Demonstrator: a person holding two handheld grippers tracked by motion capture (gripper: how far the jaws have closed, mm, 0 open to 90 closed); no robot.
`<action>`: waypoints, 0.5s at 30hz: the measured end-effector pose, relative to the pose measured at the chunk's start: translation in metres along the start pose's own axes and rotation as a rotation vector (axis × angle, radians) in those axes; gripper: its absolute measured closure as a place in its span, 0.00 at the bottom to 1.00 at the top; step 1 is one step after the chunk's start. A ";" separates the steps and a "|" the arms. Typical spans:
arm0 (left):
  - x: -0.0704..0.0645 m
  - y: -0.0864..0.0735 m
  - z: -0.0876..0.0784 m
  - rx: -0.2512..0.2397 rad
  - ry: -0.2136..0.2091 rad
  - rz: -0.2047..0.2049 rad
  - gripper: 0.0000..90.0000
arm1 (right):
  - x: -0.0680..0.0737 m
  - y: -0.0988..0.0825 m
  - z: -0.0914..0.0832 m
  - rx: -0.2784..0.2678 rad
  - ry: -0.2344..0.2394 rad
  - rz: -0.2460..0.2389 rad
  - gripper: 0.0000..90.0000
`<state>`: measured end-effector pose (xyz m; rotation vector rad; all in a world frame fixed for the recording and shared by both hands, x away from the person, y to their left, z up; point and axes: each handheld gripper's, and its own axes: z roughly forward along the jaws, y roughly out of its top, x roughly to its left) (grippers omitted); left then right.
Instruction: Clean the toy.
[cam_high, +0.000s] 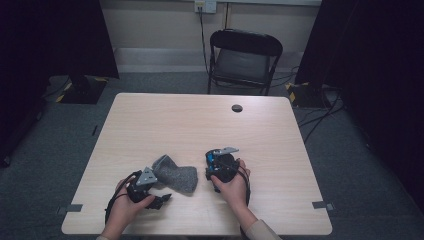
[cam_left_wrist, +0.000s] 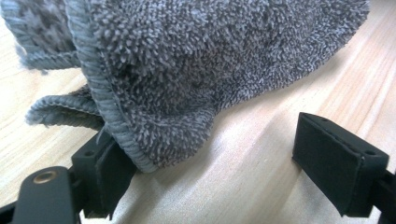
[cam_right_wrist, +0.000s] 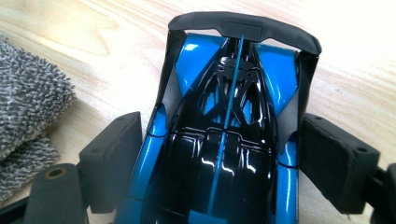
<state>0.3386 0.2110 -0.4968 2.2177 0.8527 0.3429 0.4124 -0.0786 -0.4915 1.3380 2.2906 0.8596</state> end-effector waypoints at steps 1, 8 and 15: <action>0.000 0.000 0.000 0.000 0.000 0.000 0.17 | 0.000 0.000 0.000 0.004 -0.001 0.000 0.21; 0.000 0.000 0.000 -0.001 -0.001 0.000 0.17 | -0.002 -0.002 -0.003 -0.012 0.035 -0.014 0.29; 0.000 0.000 0.000 -0.002 -0.002 -0.001 0.17 | -0.009 -0.001 -0.010 -0.012 0.077 -0.055 0.30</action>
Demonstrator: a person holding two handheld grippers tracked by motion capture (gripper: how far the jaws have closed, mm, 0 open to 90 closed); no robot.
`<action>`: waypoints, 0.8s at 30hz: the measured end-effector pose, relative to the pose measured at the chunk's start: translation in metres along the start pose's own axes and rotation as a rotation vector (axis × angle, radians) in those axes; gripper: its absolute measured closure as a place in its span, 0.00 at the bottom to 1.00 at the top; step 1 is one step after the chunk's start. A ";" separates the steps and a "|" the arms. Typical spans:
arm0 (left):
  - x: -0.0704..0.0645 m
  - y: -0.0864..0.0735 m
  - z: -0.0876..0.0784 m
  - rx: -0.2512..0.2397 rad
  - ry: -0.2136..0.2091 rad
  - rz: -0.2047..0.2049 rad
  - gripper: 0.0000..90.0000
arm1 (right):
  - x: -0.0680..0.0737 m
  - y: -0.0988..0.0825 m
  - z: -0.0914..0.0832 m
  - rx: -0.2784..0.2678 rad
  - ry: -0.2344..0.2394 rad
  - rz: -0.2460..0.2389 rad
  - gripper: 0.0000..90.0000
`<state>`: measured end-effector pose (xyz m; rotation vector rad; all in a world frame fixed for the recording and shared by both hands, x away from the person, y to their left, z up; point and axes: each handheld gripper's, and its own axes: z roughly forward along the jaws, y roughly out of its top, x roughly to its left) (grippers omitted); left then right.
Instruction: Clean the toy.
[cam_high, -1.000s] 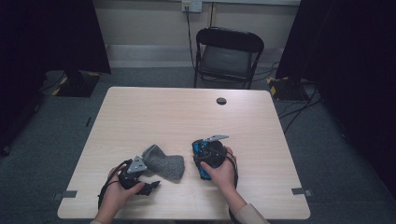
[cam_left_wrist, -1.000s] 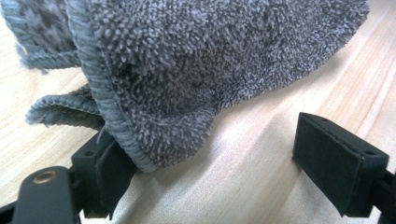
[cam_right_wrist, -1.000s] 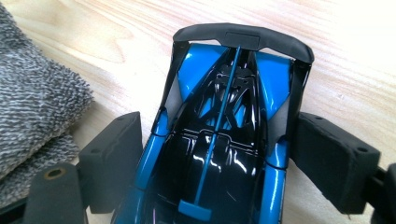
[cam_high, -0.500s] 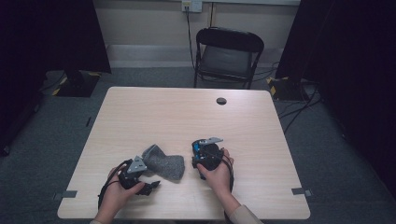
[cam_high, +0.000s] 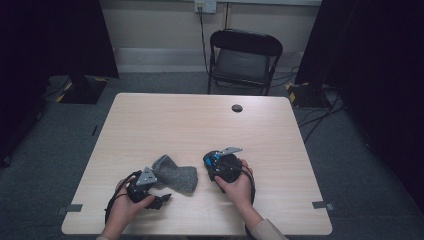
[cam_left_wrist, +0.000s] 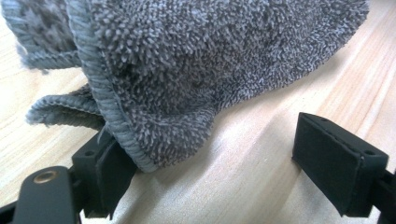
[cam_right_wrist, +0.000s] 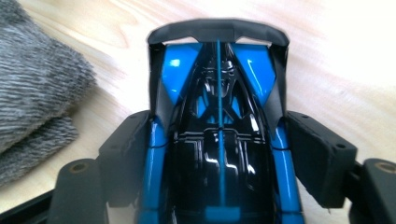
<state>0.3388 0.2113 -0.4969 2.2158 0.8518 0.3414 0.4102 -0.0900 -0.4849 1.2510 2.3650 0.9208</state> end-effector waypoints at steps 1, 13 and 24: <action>0.000 0.000 0.000 0.000 0.000 0.000 0.17 | -0.001 0.001 -0.002 0.000 0.005 -0.006 0.30; 0.000 0.000 0.000 0.002 0.004 -0.002 0.17 | -0.007 -0.007 -0.008 0.007 0.041 -0.030 0.30; -0.001 0.000 0.000 0.003 0.006 -0.003 0.17 | -0.013 -0.013 -0.009 -0.022 0.078 -0.044 0.29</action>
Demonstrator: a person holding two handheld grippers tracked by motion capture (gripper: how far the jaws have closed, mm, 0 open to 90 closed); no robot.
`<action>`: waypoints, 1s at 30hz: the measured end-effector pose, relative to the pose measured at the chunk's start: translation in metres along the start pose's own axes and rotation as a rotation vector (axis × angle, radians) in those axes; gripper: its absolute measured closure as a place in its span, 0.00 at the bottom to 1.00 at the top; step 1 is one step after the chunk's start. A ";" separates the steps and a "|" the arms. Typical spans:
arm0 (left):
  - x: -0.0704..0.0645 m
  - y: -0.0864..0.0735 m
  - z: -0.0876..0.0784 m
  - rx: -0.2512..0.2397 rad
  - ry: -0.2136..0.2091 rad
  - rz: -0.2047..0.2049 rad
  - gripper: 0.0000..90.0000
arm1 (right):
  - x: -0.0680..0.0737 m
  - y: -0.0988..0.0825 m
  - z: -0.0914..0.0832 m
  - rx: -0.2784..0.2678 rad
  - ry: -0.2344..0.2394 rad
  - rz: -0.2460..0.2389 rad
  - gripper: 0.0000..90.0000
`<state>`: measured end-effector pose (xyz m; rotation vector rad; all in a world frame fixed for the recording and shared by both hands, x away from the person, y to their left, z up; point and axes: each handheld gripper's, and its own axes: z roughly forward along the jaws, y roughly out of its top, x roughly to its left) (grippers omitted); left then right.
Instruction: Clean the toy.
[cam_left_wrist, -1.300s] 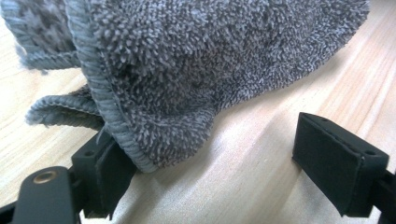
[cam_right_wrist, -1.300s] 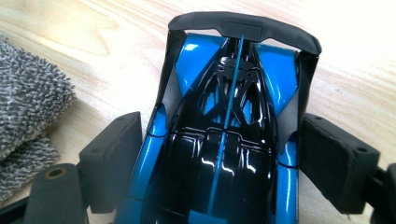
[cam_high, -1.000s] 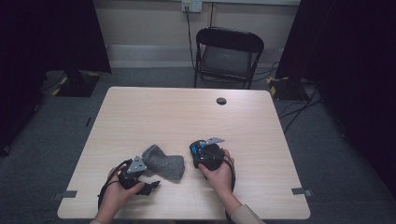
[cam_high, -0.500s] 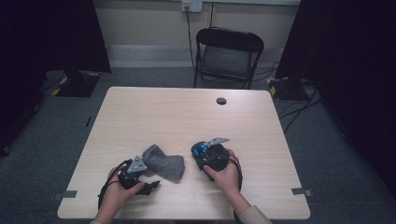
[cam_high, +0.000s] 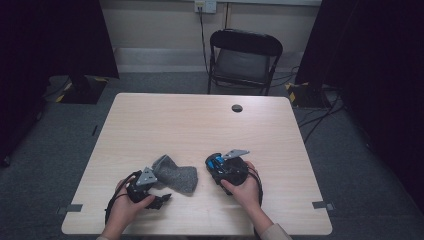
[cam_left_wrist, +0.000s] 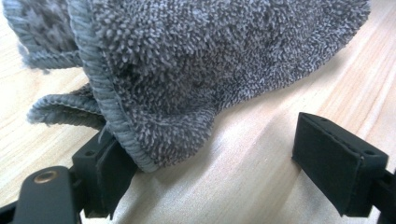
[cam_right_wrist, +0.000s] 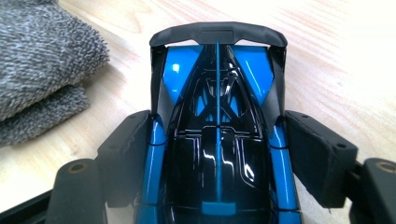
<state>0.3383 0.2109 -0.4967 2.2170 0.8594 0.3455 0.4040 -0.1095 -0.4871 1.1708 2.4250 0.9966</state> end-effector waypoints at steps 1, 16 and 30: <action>0.000 0.000 0.000 0.000 0.000 0.000 0.17 | 0.000 -0.001 -0.001 0.000 0.006 -0.007 0.29; -0.001 0.001 0.001 -0.001 0.001 0.000 0.17 | 0.003 -0.015 -0.007 0.012 -0.013 -0.057 0.28; 0.003 0.002 -0.003 -0.025 0.010 -0.012 0.18 | -0.001 -0.006 -0.002 0.009 -0.006 -0.036 0.29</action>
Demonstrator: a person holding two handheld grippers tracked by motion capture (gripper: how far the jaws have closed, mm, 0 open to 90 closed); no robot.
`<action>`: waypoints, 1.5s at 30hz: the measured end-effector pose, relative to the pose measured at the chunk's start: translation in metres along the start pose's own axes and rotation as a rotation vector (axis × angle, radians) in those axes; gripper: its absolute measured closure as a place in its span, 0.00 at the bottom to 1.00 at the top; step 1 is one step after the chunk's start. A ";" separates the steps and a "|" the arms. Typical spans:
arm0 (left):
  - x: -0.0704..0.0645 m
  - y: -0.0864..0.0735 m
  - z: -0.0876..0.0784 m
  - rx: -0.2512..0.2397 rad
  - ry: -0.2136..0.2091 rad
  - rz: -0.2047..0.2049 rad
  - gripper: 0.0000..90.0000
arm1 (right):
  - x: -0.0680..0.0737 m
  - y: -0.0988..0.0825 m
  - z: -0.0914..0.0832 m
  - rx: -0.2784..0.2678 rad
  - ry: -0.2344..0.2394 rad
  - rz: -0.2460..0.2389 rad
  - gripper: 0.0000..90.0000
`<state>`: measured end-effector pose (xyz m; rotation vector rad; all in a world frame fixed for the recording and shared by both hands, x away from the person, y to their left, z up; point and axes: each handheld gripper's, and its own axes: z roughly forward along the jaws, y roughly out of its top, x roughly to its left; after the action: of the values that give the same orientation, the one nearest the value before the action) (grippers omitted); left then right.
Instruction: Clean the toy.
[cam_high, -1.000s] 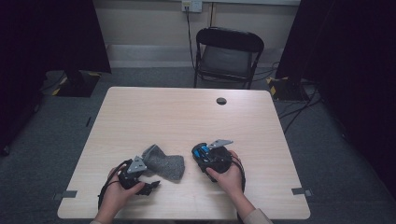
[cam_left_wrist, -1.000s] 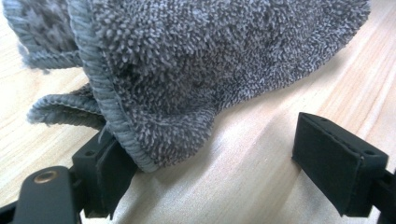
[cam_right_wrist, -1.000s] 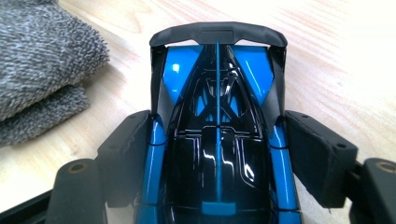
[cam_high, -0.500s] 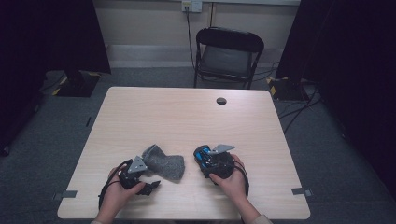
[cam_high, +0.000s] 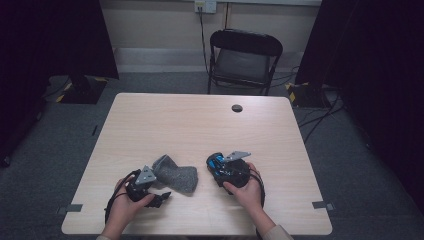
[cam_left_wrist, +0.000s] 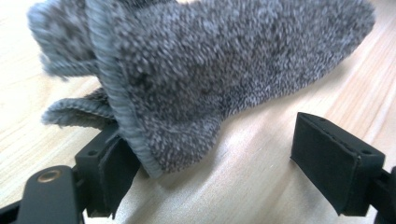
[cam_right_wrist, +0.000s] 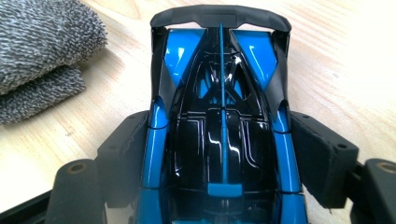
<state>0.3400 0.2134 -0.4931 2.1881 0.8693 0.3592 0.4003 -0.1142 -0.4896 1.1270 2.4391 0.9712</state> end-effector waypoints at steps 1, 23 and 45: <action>0.000 0.000 -0.001 0.002 -0.003 -0.004 0.18 | 0.000 0.000 0.001 -0.003 -0.001 0.000 0.29; -0.001 0.000 -0.005 -0.002 0.000 -0.022 0.18 | -0.002 0.001 -0.008 -0.022 0.023 -0.030 0.28; 0.000 0.006 -0.019 -0.025 -0.001 -0.028 0.18 | -0.010 0.004 -0.029 -0.032 0.058 -0.026 0.21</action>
<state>0.3335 0.2210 -0.4754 2.1506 0.8893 0.3541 0.3948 -0.1330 -0.4657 1.0689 2.4675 1.0453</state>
